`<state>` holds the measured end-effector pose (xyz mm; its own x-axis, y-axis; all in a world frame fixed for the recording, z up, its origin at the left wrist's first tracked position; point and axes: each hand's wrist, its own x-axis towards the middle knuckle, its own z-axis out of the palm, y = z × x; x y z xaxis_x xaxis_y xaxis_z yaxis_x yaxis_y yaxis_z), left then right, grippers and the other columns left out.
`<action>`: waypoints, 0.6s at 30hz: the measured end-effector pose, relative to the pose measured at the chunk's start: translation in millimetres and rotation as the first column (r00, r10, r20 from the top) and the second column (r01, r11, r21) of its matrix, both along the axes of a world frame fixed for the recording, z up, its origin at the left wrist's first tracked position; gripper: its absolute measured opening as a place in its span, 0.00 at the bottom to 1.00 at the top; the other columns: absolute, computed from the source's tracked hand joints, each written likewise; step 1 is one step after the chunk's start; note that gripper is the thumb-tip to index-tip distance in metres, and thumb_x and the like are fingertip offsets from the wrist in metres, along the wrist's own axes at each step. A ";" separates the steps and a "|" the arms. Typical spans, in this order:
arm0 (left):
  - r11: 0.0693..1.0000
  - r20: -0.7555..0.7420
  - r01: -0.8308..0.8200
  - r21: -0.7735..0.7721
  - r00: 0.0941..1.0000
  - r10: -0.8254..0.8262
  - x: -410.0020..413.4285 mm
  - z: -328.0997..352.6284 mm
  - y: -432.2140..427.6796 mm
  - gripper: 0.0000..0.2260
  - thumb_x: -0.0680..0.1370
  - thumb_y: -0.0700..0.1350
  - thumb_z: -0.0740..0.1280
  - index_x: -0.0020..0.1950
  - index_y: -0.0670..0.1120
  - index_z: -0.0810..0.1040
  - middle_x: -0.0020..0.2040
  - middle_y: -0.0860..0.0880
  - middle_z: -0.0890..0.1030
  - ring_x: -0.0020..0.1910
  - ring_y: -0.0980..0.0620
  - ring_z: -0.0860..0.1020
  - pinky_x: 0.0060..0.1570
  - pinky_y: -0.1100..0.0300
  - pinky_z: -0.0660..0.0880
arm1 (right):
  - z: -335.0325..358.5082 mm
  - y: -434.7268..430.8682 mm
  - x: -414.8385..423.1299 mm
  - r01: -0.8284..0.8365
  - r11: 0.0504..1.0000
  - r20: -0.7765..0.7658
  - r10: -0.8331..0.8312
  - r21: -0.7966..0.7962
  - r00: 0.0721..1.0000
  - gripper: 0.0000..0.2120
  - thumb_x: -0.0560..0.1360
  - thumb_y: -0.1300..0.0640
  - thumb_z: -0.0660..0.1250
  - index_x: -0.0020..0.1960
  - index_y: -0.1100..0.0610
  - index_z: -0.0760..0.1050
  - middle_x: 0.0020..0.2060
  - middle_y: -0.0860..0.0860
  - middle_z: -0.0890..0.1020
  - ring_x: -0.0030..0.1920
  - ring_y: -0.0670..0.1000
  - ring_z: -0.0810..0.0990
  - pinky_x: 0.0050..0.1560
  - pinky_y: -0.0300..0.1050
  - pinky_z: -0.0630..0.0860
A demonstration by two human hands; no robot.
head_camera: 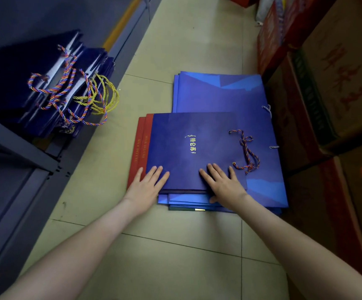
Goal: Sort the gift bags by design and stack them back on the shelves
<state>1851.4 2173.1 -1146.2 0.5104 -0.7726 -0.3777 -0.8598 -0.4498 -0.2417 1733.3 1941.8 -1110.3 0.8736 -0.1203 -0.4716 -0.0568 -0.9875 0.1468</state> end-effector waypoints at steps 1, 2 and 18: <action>1.000 -0.011 0.010 0.015 1.000 -0.010 -1.1 -0.4 -1.1 0.35 0.81 0.45 0.55 0.75 0.47 0.31 0.78 0.42 0.39 0.77 0.44 0.42 0.72 0.41 0.46 | 0.2 1.2 0.7 -0.013 1.000 -0.001 0.013 -0.028 1.000 0.46 0.74 0.46 0.68 0.78 0.53 0.39 0.78 0.56 0.47 0.77 0.55 0.46 0.71 0.65 0.50; 1.000 -0.003 0.026 0.008 1.000 -0.026 -2.8 -0.8 -2.6 0.36 0.80 0.43 0.56 0.75 0.47 0.30 0.77 0.42 0.38 0.77 0.43 0.41 0.72 0.40 0.45 | -0.2 2.0 1.3 -0.039 0.998 0.019 0.040 -0.050 0.999 0.47 0.72 0.46 0.71 0.78 0.54 0.44 0.77 0.58 0.52 0.77 0.56 0.51 0.70 0.66 0.55; 0.721 0.362 0.287 -0.631 0.931 -0.055 10.5 46.6 -41.9 0.25 0.82 0.34 0.45 0.52 0.39 0.84 0.48 0.40 0.84 0.47 0.42 0.83 0.48 0.53 0.80 | 36.8 -23.4 3.7 0.032 0.995 0.320 0.001 -0.096 0.948 0.44 0.64 0.72 0.64 0.75 0.52 0.53 0.57 0.64 0.80 0.54 0.66 0.80 0.52 0.58 0.78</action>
